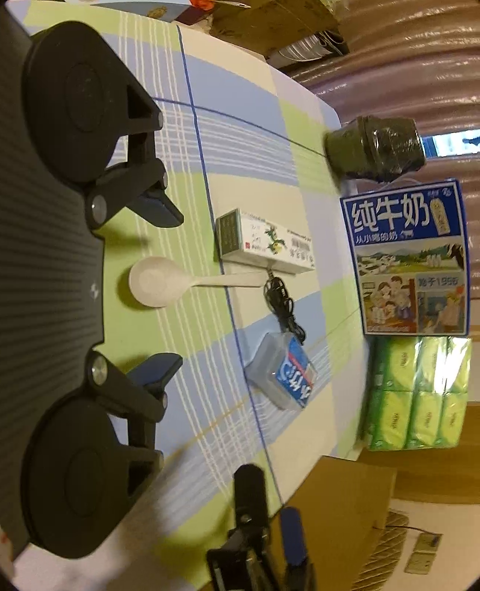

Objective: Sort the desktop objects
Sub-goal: 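Grasp the white plastic spoon with the left tool while the right tool grasps the clear blue-labeled case, then lift and carry the spoon and clear case over the cardboard box, then open both tools to drop the spoon and clear case into the box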

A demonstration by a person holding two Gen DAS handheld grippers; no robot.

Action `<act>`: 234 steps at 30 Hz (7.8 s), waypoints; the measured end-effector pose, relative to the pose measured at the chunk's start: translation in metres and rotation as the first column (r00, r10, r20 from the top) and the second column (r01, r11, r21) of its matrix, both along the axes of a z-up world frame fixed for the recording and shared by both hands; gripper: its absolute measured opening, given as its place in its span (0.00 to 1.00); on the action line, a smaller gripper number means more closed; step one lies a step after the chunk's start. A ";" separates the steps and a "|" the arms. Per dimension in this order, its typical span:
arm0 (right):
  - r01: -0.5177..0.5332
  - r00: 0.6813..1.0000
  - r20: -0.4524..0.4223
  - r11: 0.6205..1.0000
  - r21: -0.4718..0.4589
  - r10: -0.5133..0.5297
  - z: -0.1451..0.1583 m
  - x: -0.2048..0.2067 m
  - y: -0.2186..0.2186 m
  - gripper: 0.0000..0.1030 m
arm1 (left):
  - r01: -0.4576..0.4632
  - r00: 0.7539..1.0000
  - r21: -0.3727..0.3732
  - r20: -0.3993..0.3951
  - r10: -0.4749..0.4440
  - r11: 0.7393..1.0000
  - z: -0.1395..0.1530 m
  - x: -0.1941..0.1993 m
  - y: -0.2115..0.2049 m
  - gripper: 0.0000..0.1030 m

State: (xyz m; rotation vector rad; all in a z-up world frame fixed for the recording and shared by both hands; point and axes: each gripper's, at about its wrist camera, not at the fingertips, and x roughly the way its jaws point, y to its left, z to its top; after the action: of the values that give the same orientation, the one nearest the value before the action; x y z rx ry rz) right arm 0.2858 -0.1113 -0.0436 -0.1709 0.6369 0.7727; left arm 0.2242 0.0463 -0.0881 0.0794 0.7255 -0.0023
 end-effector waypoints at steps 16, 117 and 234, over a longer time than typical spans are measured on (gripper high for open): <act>-0.006 1.000 -0.028 1.000 0.010 0.006 -0.008 0.016 0.016 0.92 | -0.049 0.998 -0.035 -0.037 0.048 0.998 -0.018 0.012 0.006 0.40; 0.008 1.000 0.000 0.998 -0.064 -0.008 -0.026 0.029 0.031 0.81 | -0.058 0.995 -0.168 0.069 0.070 0.984 0.009 0.027 -0.005 0.26; 0.384 0.921 0.035 0.918 0.100 -0.389 0.120 0.019 -0.253 0.84 | 0.131 0.982 -0.264 0.167 -0.089 0.955 0.128 -0.003 -0.255 0.34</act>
State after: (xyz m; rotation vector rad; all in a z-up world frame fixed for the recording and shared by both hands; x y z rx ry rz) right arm 0.3048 -0.3640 0.0763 0.0204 0.5591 0.4110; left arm 0.2209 -0.2090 0.0402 -0.1447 0.5596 -0.2017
